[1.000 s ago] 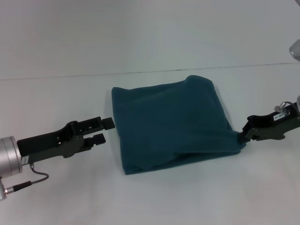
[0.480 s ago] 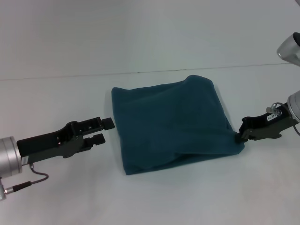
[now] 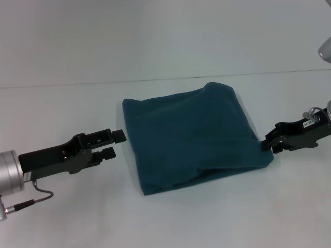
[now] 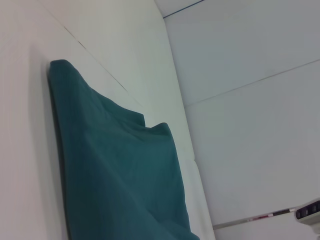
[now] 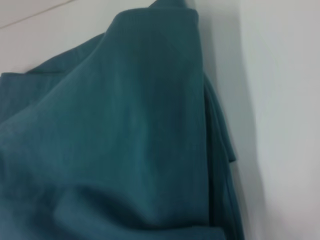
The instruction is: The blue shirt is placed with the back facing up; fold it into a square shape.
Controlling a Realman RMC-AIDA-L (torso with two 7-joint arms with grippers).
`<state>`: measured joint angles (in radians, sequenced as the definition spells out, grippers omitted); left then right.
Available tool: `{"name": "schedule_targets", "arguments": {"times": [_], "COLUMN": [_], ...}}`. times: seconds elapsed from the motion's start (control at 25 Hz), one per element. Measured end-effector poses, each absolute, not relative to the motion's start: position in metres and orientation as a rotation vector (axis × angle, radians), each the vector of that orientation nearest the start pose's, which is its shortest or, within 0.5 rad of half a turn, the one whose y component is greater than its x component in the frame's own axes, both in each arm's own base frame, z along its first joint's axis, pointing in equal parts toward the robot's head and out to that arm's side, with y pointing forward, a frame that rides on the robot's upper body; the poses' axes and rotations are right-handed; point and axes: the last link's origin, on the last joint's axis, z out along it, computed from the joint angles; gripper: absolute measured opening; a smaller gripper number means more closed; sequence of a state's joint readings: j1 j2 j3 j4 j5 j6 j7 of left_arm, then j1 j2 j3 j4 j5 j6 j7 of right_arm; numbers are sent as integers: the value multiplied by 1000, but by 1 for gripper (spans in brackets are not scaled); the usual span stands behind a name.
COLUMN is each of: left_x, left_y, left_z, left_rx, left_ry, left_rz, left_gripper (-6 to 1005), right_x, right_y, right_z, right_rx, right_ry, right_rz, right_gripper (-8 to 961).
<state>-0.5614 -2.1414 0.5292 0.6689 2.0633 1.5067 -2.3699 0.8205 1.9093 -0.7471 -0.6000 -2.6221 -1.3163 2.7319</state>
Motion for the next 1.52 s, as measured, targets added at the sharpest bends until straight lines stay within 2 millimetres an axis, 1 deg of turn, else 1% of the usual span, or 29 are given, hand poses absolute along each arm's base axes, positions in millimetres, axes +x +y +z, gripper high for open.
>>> {"name": "schedule_targets", "arguments": {"times": [0.08, 0.12, 0.16, 0.28, 0.4, 0.52, 0.68, 0.84, 0.92, 1.0, 1.04, 1.08, 1.32, 1.52], "left_x": [-258, -258, -259, -259, -258, -258, -257, -254, -250, -243, -235, -235, -217, -222], "left_y": [341, 340, 340, 340, 341, 341, 340, 340, 340, 340, 341, 341, 345, 356], "left_z": [-7, -7, -7, -7, -7, -6, -7, -8, -11, -16, -23, -23, -39, -45], "left_rx": [-2142, -2141, -2140, -2138, -2142, -2144, -2158, -2189, -2220, -2273, -2329, -2329, -2373, -2286], "left_ry": [-2001, -2001, -2002, -2002, -2000, -2002, -2003, -2000, -1998, -1991, -1979, -1979, -1993, -2004], "left_rz": [-977, -977, -977, -976, -974, -970, -957, -944, -927, -889, -851, -851, -864, -820], "left_gripper": [749, 749, 749, 749, 749, 749, 749, 749, 750, 750, 750, 750, 749, 751], "right_x": [278, 278, 278, 279, 275, 267, 254, 235, 224, 216, 213, 212, 213, 219], "right_y": [414, 415, 415, 416, 414, 410, 405, 404, 405, 407, 408, 409, 414, 414], "right_z": [51, 58, 58, 76, 95, 110, 128, 147, 155, 160, 162, 164, 170, 175], "right_rx": [-1989, -1974, -1974, -1936, -1931, -1980, -2081, -2174, -2212, -2236, -2238, -2236, -2198, -2168], "right_ry": [1856, 1844, 1844, 1832, 1838, 1861, 1897, 1920, 1916, 1908, 1904, 1904, 1887, 1887], "right_rz": [-25, -16, -16, 18, 115, 245, 438, 603, 675, 705, 713, 712, 715, 717], "right_gripper": [225, 242, 260, 313, 389, 475, 468, 468, 471, 473, 473, 473, 474, 473]}}
